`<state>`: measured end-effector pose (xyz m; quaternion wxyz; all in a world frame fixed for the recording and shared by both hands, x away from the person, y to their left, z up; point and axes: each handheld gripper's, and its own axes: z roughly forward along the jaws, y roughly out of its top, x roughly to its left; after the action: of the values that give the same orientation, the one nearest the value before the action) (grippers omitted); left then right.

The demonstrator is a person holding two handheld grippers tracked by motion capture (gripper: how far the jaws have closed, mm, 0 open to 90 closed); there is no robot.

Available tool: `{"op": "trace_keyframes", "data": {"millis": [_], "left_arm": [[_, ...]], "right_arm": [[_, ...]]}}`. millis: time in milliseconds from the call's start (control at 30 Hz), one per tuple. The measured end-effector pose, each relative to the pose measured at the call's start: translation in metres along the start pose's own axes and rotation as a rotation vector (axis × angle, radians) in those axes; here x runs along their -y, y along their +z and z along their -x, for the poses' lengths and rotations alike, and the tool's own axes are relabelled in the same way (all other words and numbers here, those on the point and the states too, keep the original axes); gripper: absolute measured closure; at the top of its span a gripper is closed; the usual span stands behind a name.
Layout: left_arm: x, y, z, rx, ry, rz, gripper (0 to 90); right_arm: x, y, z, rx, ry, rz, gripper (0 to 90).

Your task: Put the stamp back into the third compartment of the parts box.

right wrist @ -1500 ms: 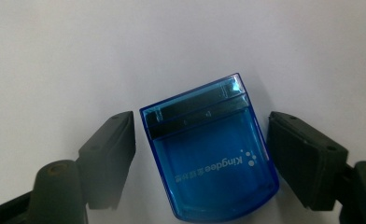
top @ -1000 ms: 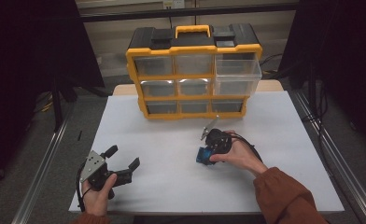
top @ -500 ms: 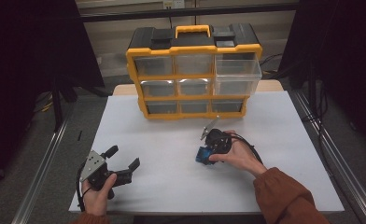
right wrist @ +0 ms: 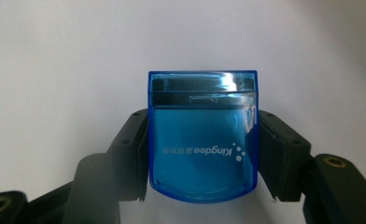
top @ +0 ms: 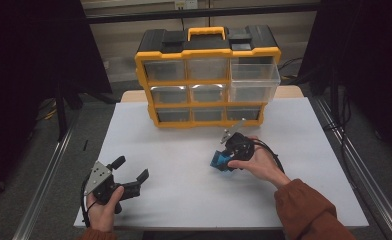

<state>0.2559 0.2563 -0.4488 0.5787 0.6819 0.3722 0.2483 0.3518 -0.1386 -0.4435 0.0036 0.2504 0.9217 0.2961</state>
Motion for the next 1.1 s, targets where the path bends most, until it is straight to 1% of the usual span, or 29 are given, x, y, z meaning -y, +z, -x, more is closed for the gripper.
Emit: {"op": "trace_keyframes", "data": {"millis": [33,67,100,133,167,200,367,400,433,467,567,600,633,700,733,767,800,867,900,933,1000,1033,1067,1100], "left_arm": [[0.0,0.0,0.0,0.0,0.0,0.0,3.2],[0.0,0.0,0.001,-0.002,0.004,0.001,3.2],[0.0,0.0,0.001,-0.002,0.004,0.001,3.2],[0.0,0.0,0.001,0.001,0.007,0.001,3.2],[0.0,0.0,0.001,0.001,0.007,0.001,3.2],[0.0,0.0,0.001,-0.001,0.005,0.003,3.2],[0.0,0.0,0.001,0.0,0.004,0.001,3.2],[-0.001,0.0,0.001,0.009,0.0,0.011,3.2],[-0.001,0.0,0.001,0.009,0.0,0.011,3.2],[-0.001,0.0,0.001,0.006,0.006,0.009,3.2],[0.0,0.0,0.001,0.01,0.005,0.009,3.2],[-0.001,-0.001,0.001,0.003,0.013,0.006,3.2],[-0.001,-0.001,0.001,0.003,0.013,0.006,3.2],[0.0,0.0,0.001,0.007,0.006,0.007,3.2],[0.0,0.0,0.002,0.008,-0.001,0.012,3.2],[0.0,0.0,0.002,0.001,0.0,0.01,3.2],[0.0,0.0,0.001,0.009,0.01,0.009,3.2],[0.0,0.0,0.001,-0.001,0.014,0.005,3.2],[0.0,0.0,0.002,-0.003,0.012,0.005,3.2],[0.0,0.0,0.001,-0.002,0.006,0.005,3.2],[0.0,0.0,0.001,-0.002,0.007,0.004,3.2],[0.0,0.0,0.001,0.002,0.012,0.001,3.2],[0.0,-0.001,0.001,0.001,0.011,0.005,3.2],[0.0,-0.001,0.001,0.001,0.011,0.005,3.2]], "right_arm": [[0.0,0.0,0.0,0.0,0.0,0.0,42.3],[0.001,-0.002,0.0,0.002,-0.019,0.02,42.3],[0.001,-0.002,0.0,0.002,-0.019,0.02,42.3],[0.002,-0.005,-0.002,0.002,-0.036,0.043,42.3],[0.002,-0.005,-0.002,0.002,-0.036,0.043,42.3],[0.002,-0.008,-0.003,-0.009,-0.051,0.063,42.3],[0.003,-0.015,-0.004,-0.02,-0.043,0.089,42.3],[0.003,-0.018,-0.004,-0.021,-0.051,0.104,42.3],[0.003,-0.018,-0.004,-0.021,-0.051,0.104,42.3],[0.003,-0.022,-0.004,-0.018,-0.062,0.121,42.3],[0.003,-0.026,-0.005,-0.016,-0.057,0.127,42.3],[0.004,-0.03,-0.006,-0.011,-0.054,0.135,42.3],[0.004,-0.03,-0.006,-0.011,-0.054,0.135,42.3],[0.004,-0.033,-0.005,-0.012,-0.056,0.145,42.3],[0.004,-0.034,-0.006,-0.019,-0.045,0.148,42.3],[0.004,-0.036,-0.006,-0.018,-0.046,0.153,42.3],[0.004,-0.038,-0.006,-0.022,-0.045,0.157,42.3],[0.002,-0.041,-0.007,-0.026,-0.049,0.167,42.3],[0.001,-0.044,-0.008,-0.029,-0.052,0.168,42.3],[0.0,-0.049,-0.01,-0.023,-0.054,0.181,42.3],[-0.001,-0.051,-0.01,-0.03,-0.058,0.189,42.3],[-0.001,-0.055,-0.011,-0.025,-0.053,0.192,42.3],[-0.002,-0.061,-0.012,-0.032,-0.055,0.205,42.3],[-0.002,-0.061,-0.012,-0.032,-0.055,0.205,42.3]]}}
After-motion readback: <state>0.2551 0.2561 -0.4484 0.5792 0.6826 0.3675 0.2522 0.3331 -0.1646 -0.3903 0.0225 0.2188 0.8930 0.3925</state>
